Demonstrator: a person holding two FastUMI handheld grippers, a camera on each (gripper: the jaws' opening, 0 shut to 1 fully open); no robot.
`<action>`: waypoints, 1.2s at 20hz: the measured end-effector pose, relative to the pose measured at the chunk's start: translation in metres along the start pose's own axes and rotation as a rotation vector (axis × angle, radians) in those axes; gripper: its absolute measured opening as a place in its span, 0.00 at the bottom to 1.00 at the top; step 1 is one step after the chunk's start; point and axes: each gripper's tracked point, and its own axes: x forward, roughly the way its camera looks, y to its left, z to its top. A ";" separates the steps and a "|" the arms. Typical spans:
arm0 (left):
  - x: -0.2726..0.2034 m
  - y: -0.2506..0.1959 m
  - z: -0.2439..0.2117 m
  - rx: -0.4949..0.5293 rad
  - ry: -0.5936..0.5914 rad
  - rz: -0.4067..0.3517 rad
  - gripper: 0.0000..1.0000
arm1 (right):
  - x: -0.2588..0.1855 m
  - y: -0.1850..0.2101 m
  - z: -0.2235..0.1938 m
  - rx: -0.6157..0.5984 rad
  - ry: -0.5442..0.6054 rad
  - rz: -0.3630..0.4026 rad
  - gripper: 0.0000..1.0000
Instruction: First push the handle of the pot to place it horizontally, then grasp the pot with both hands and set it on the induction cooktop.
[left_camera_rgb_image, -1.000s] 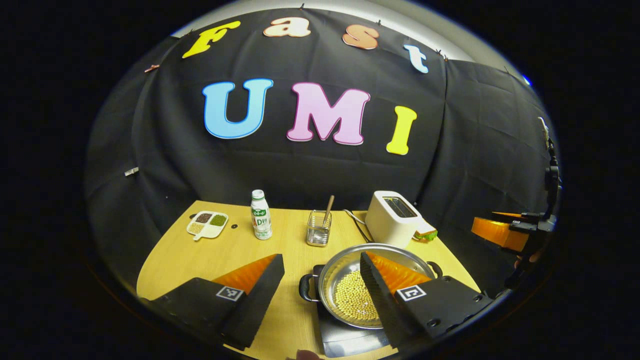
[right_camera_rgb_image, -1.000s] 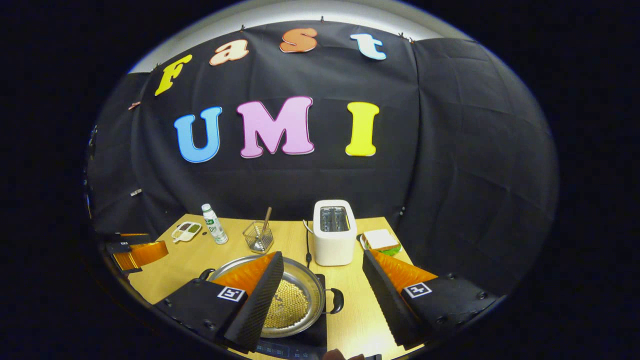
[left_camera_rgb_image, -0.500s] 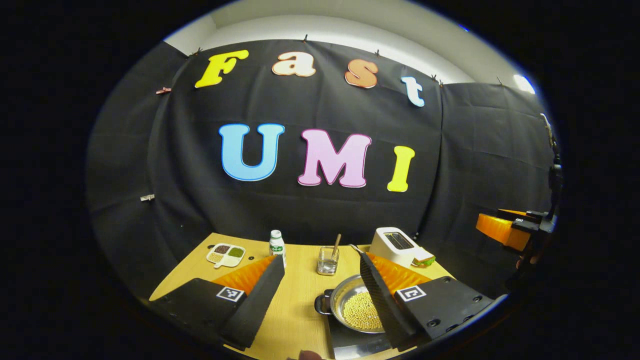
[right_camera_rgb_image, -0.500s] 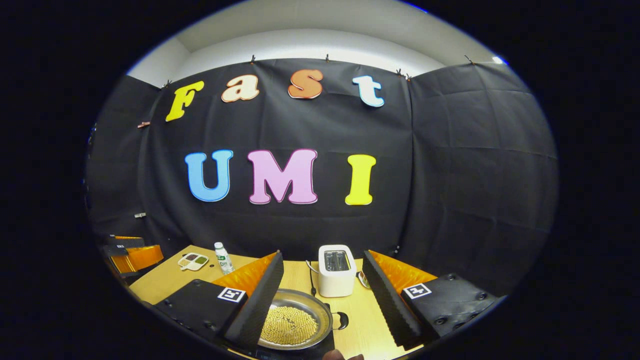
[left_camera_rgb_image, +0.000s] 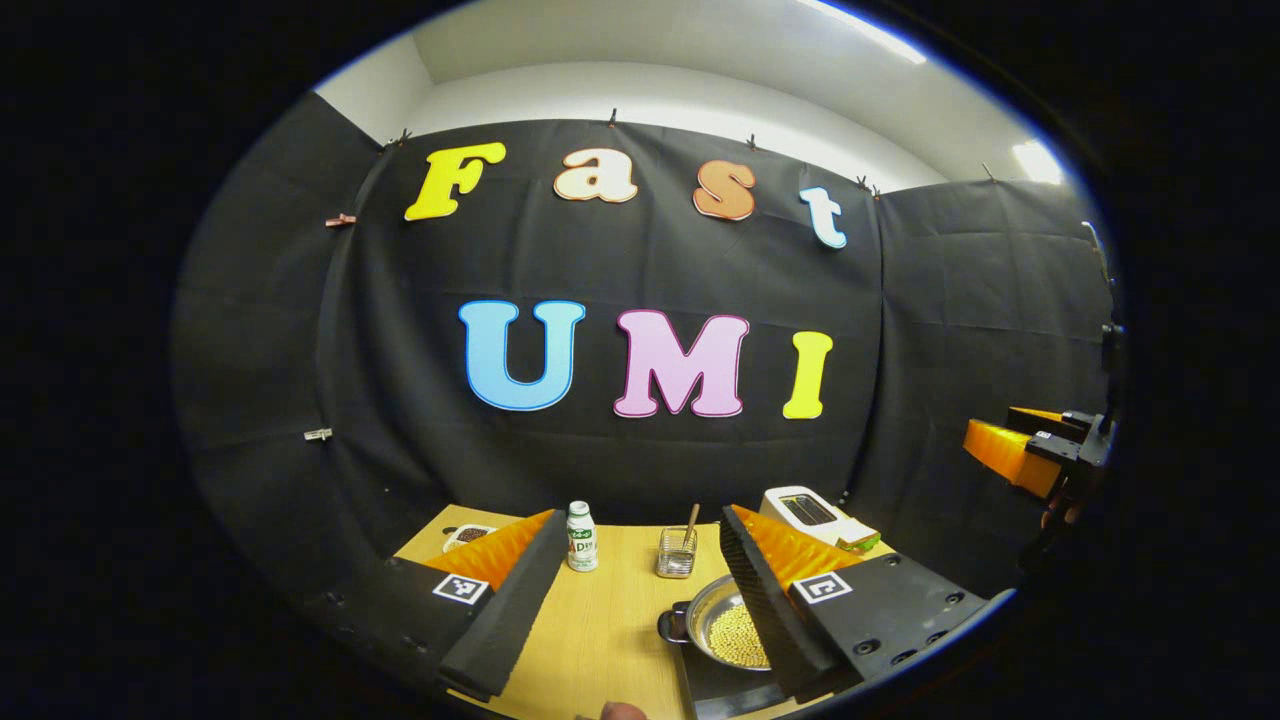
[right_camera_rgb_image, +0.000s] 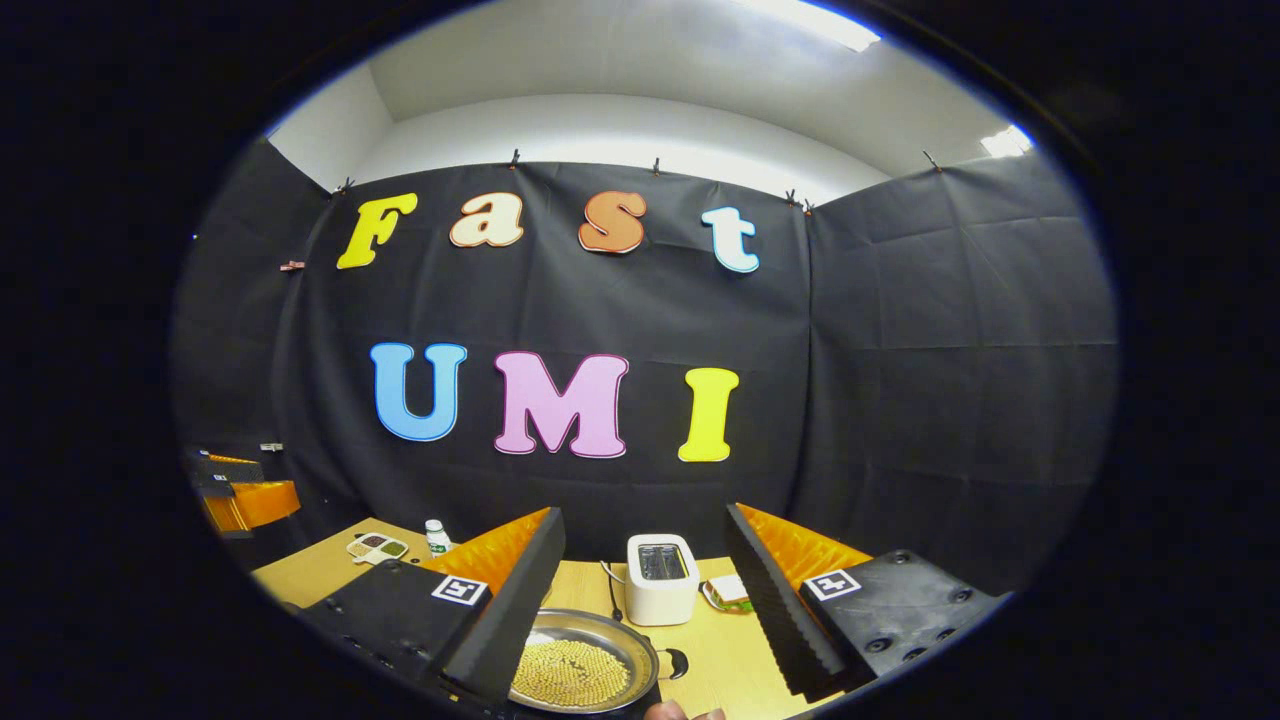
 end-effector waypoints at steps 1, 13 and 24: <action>0.000 -0.004 -0.001 0.002 0.001 -0.008 0.95 | 0.000 -0.001 -0.001 0.000 -0.001 -0.003 0.99; -0.001 -0.010 -0.018 -0.007 0.050 -0.013 0.95 | -0.007 -0.015 -0.013 0.010 0.027 -0.030 0.99; -0.005 -0.026 -0.021 0.008 0.063 -0.026 0.95 | -0.009 -0.019 -0.016 0.017 0.040 -0.016 0.99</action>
